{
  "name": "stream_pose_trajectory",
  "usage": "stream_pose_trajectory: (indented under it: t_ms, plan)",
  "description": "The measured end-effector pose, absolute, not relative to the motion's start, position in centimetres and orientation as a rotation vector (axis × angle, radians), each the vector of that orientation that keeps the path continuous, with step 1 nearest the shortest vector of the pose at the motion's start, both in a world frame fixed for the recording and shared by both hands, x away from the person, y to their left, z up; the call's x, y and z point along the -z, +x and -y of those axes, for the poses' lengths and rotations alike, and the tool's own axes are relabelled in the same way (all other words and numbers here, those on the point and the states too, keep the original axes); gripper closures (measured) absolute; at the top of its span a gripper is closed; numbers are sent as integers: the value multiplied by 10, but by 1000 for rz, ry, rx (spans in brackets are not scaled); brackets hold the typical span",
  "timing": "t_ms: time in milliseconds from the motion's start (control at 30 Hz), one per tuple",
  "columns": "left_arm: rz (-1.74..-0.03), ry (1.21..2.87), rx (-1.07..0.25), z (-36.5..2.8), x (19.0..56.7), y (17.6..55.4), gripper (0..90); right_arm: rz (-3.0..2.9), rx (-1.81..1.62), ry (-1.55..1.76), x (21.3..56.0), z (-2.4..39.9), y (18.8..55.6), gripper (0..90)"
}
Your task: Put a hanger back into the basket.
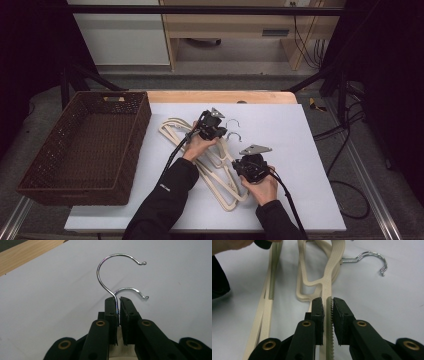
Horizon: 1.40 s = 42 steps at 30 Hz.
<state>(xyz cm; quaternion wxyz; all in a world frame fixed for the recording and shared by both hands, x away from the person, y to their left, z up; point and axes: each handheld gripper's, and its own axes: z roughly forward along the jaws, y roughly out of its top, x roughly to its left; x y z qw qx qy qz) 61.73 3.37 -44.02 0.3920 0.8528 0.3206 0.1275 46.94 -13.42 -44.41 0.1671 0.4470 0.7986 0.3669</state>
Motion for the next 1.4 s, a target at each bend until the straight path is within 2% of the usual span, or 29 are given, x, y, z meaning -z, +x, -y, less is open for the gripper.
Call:
stream_pose_trajectory:
  t_ms: [333,467,633,700,767,867,1200,1400]
  plan:
    - [-797,2125,-344,-40,423,605,889,-2287,-1097,1314,447,138,468,786]
    - [-807,2108,-353,-44,419,599,889,-2273,-1125,1319,445,139,466,684]
    - [-802,2081,-385,-51,413,591,889,-2197,-1271,1318,434,142,467,491]
    - [-799,2075,-388,-52,411,588,889,-2170,-1338,1315,430,141,470,440]
    - [-792,2071,-397,-53,408,584,889,-2161,-1391,1319,427,139,475,425]
    - [-778,2071,-415,-53,405,579,889,-2153,-1401,1316,424,133,484,439]
    - [-754,2049,-441,-62,397,568,889,-2178,-1426,1363,423,114,507,601]
    - [-737,2034,-441,-65,394,561,889,-2205,-1410,1390,428,106,512,739]
